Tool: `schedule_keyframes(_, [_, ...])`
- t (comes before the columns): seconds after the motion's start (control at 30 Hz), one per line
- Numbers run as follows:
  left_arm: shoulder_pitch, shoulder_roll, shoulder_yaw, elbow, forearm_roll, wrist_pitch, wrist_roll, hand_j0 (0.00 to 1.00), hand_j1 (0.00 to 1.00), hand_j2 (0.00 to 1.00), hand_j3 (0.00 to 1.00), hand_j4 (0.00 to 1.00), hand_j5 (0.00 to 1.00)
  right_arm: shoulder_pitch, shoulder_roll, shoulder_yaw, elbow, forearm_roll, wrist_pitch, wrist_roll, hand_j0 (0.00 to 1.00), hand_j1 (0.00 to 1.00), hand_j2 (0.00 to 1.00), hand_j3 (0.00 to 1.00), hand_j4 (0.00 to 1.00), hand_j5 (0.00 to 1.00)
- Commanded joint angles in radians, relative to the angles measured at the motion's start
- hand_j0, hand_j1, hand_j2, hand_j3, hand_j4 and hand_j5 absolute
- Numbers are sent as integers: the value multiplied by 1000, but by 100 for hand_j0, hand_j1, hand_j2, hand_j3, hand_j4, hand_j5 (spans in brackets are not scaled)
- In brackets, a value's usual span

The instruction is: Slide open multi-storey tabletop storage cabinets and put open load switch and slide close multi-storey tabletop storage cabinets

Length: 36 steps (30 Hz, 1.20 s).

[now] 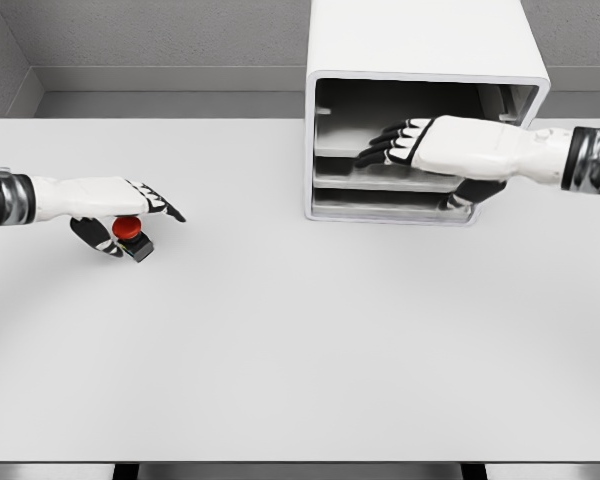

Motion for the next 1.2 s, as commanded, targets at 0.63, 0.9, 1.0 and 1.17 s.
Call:
schedule_keyframes(0.63, [21, 45, 1, -48, -4, 2, 0, 67, 67, 67, 67, 67, 67, -71, 104, 89, 176, 9, 180, 0, 100, 100, 100, 100, 100, 100])
schedule_keyframes(0.9, [21, 51, 1, -47, -7, 2, 0, 51, 51, 51, 51, 51, 51, -92, 125, 141, 198, 37, 137, 0, 100, 100, 100, 100, 100, 100])
schedule_keyframes(1.0, [21, 53, 1, -47, -7, 2, 0, 41, 41, 41, 41, 41, 41, -87, 124, 154, 147, 37, 136, 0, 100, 100, 100, 100, 100, 100])
schedule_keyframes(1.17, [20, 54, 1, -51, -5, 2, 0, 38, 38, 38, 38, 38, 38, -84, 104, 149, 98, 35, 104, 0, 100, 100, 100, 100, 100, 100])
